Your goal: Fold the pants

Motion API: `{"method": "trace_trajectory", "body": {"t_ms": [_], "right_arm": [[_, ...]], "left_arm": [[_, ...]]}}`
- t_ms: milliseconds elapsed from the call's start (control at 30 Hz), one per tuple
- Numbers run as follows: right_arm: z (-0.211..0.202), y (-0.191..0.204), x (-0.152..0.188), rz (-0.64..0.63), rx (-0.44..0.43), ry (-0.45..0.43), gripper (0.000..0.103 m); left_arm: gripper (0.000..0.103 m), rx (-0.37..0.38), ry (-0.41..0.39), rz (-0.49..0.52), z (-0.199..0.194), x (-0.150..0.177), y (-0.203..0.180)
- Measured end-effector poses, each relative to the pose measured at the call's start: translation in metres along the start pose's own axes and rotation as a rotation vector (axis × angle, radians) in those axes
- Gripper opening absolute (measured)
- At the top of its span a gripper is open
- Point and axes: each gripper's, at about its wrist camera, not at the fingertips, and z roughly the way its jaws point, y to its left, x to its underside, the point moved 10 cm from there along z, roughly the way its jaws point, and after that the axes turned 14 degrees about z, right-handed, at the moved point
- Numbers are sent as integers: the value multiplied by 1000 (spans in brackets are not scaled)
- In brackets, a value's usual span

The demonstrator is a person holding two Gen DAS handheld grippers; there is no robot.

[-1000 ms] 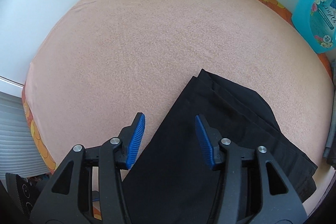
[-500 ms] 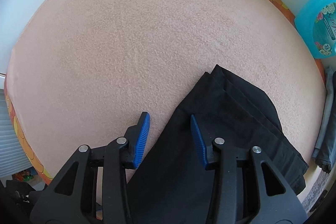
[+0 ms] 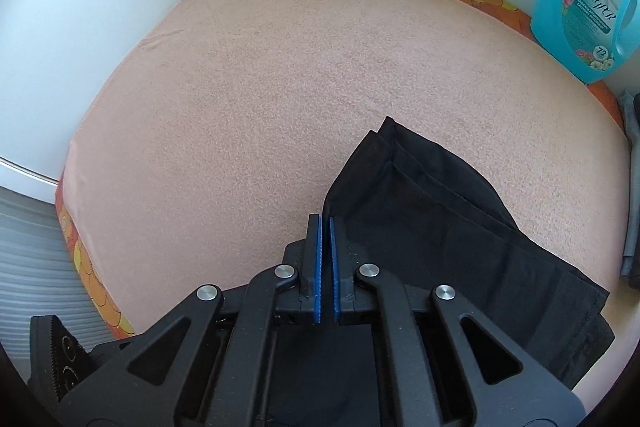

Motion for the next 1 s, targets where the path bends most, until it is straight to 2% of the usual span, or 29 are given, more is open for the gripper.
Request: {"method": "trace_trajectory", "body": {"t_ms": [100,267,300,333,367,400,467,567,600,633,800,1000], "right_arm": [[-15,0,5,7,-4,-23,4],[-14,7,2,-9,44,-15,7],[-12,7,1,-15,61,-4,17],[-12,8,1,-25,73,-2,32],[-10,8,-1,-39,87,-6,38],[-10,10,0,-57,100,-4,43],[-5,15,6,-82,113,33,44],[1,17,11,-115,145,49,42],[1,15,10,-110,140,48,24],[-1,13,11,-97,130,48,12],[-34,-5,7,-54,73,-45,5],[-96,-50,11,36,46,-172,4]], "left_arm": [[15,-8,-27,1,0,-4,-2],[10,-28,-74,94,-9,-16,-21],[10,-27,-77,106,-9,-17,-25],[10,-27,-80,116,-8,-18,-28],[10,-29,-83,124,-8,-20,-31],[10,-28,-86,132,-7,-21,-35],[10,-28,-90,148,-7,-22,-42],[10,-28,-93,169,-5,-26,-48],[10,-23,-94,174,-8,-25,-50],[9,-18,-96,180,-9,-26,-53],[9,15,-118,227,-16,-42,-72],[9,74,-141,335,-14,-65,-120]]}}
